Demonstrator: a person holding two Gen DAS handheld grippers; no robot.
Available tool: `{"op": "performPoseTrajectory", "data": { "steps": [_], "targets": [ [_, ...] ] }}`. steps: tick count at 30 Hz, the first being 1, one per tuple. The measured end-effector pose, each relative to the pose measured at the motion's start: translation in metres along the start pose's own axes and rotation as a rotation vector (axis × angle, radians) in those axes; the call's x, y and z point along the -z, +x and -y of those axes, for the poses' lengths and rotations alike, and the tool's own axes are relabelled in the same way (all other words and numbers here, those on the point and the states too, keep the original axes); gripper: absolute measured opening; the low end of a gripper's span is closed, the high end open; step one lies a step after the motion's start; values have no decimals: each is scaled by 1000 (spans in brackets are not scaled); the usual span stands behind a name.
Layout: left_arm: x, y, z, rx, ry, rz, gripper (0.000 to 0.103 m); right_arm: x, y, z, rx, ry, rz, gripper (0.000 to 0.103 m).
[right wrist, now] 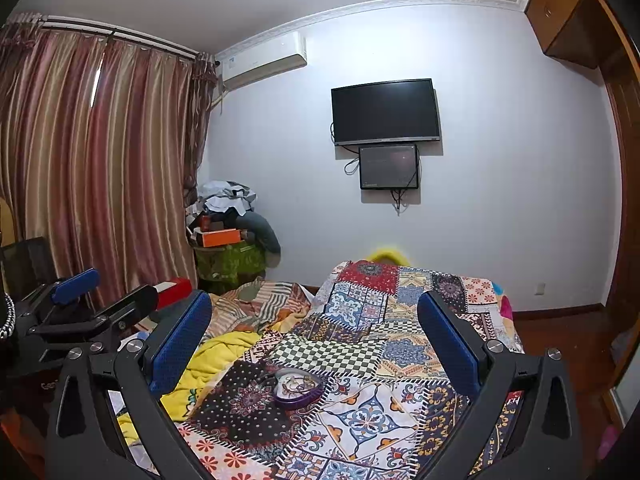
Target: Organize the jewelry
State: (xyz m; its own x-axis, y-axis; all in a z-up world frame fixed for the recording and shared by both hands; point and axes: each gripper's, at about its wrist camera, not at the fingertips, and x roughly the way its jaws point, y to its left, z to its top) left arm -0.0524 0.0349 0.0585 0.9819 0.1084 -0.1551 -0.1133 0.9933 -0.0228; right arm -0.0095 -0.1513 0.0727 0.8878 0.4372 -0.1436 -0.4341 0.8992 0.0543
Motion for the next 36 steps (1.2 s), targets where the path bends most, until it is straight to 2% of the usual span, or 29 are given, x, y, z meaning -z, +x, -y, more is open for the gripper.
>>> {"op": "performPoseTrajectory", "data": {
  "steps": [36],
  "targets": [
    [4, 7, -1, 34, -16, -30, 102, 1, 5, 3, 11, 6, -19, 102]
  ]
}}
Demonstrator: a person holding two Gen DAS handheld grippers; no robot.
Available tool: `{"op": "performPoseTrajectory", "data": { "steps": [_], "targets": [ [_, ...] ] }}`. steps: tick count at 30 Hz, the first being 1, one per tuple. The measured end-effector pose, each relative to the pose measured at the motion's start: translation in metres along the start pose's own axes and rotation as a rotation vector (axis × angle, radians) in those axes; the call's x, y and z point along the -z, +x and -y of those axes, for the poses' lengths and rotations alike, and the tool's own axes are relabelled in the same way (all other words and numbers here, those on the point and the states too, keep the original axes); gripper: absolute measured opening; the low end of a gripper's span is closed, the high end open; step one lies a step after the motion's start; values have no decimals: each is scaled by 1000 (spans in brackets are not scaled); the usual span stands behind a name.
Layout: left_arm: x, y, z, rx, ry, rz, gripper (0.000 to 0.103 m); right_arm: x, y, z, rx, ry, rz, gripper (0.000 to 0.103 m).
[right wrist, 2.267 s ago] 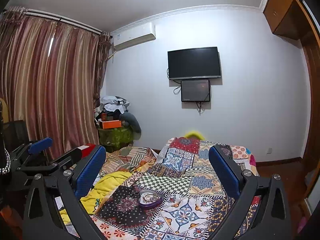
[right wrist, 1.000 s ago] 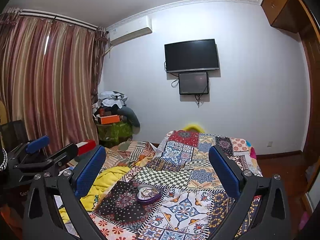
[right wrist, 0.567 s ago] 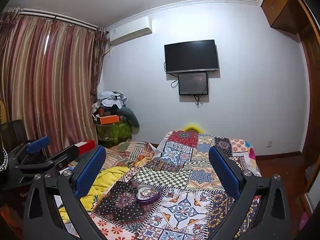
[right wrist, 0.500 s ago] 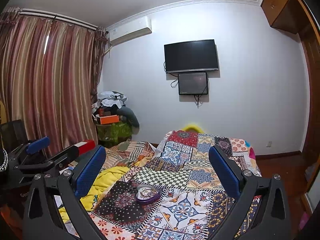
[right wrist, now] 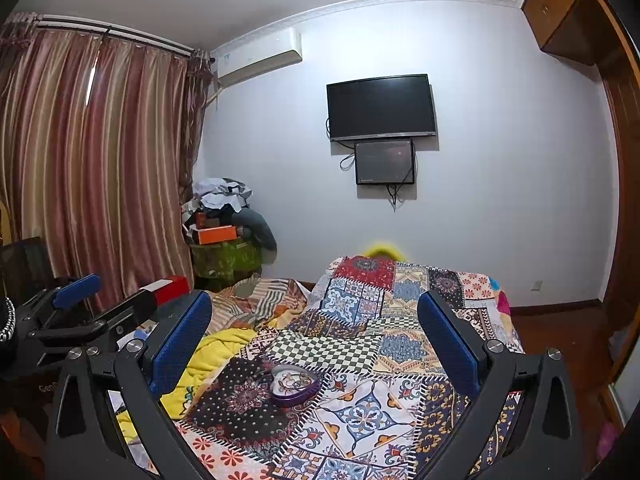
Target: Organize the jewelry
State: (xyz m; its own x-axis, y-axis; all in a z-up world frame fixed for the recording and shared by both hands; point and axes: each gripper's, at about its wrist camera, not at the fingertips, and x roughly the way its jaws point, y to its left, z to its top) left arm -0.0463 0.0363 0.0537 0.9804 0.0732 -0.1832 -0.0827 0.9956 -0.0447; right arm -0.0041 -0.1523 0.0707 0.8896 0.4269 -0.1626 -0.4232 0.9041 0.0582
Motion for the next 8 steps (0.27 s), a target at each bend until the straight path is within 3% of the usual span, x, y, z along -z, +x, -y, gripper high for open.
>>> {"op": "performPoseTrajectory", "data": {
  "steps": [8],
  "targets": [
    [2, 5, -5, 0, -9, -9, 102, 2, 5, 0, 2, -5, -12, 102]
  ]
}}
